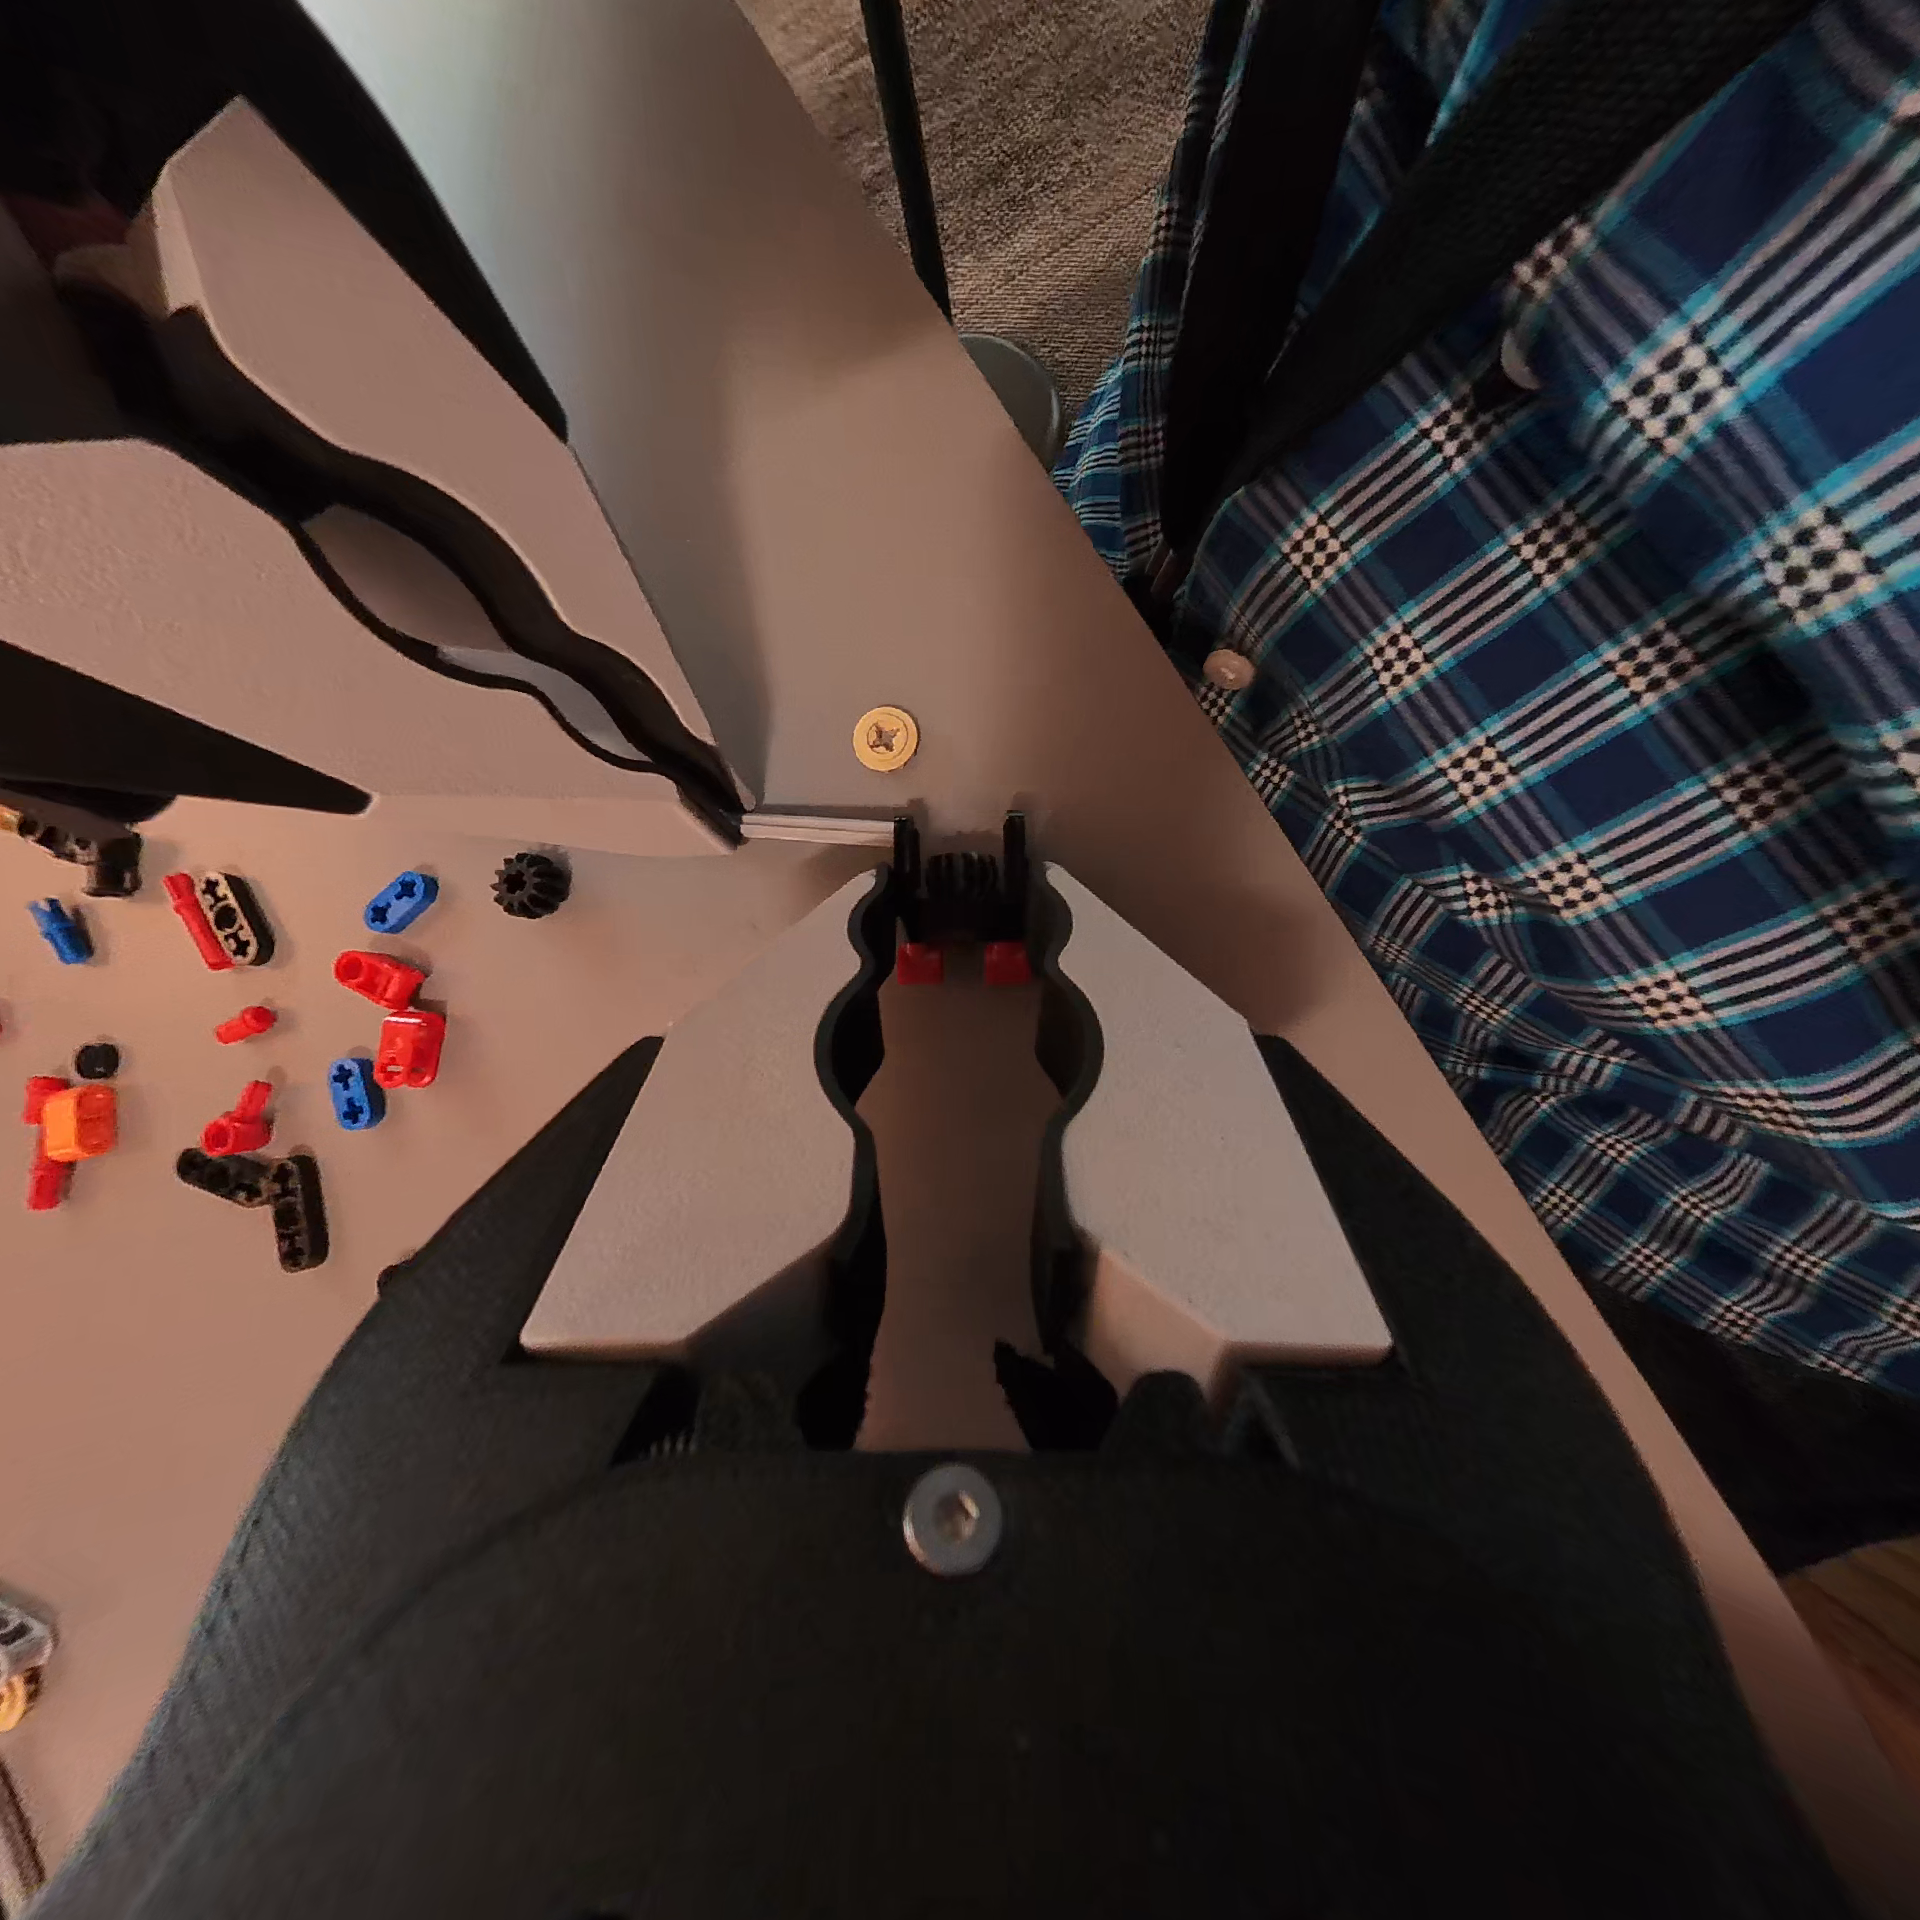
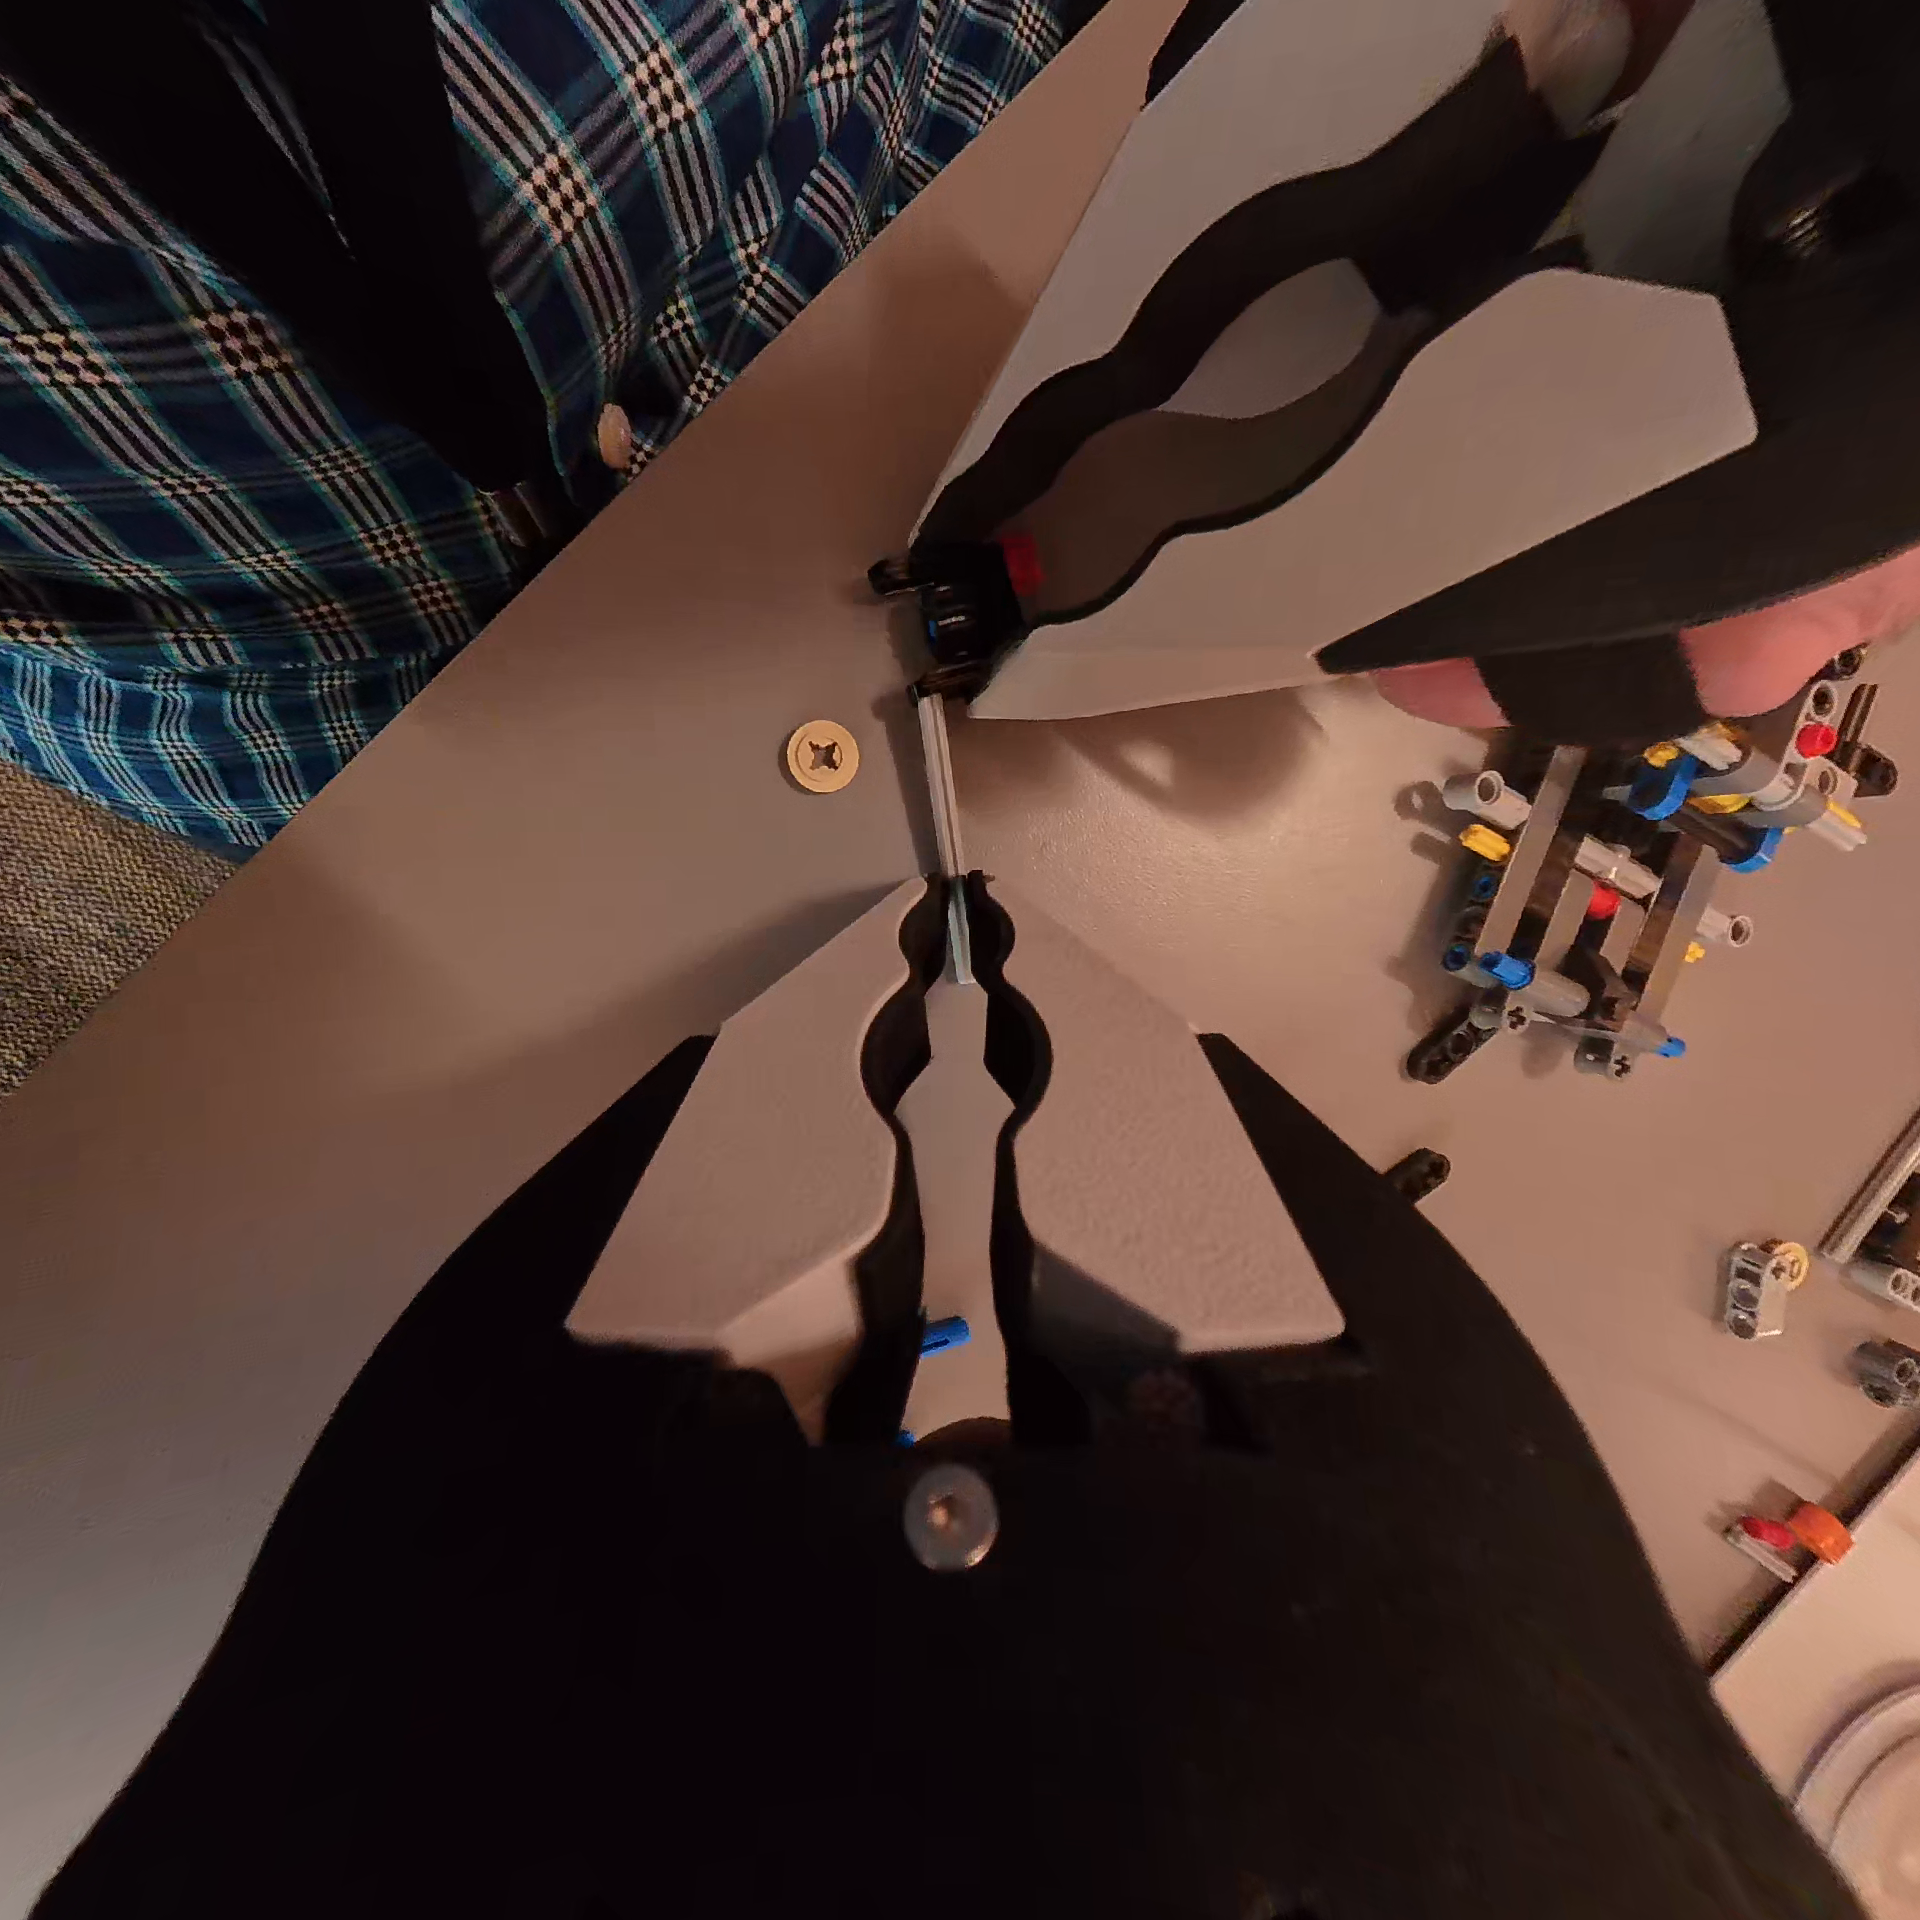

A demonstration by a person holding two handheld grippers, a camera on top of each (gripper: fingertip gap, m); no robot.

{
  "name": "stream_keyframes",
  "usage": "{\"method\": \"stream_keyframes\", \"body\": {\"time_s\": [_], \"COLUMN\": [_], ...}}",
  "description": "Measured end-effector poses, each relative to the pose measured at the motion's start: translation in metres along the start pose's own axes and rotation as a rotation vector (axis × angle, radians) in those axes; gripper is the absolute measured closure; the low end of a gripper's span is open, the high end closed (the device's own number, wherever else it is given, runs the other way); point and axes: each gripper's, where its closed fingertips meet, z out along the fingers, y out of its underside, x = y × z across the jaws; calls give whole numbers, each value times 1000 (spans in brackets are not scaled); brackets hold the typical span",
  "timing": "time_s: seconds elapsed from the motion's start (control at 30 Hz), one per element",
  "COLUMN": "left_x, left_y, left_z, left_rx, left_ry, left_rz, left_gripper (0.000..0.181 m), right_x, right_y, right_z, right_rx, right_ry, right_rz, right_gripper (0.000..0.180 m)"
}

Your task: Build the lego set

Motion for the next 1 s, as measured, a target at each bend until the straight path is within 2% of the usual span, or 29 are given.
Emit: {"method": "stream_keyframes", "body": {"time_s": [0.03,1.0], "left_x": [0,3], "left_y": [0,-2], "left_z": [0,1], "left_rx": [0,13], "left_ry": [3,68], "left_rz": [-7,-74], "left_gripper": [157,157], "right_x": [0,3], "right_y": [0,-2], "right_z": [0,2], "right_rx": [4,57], "right_ry": [2,13], "right_rz": [2,34], "right_gripper": [180,179]}}
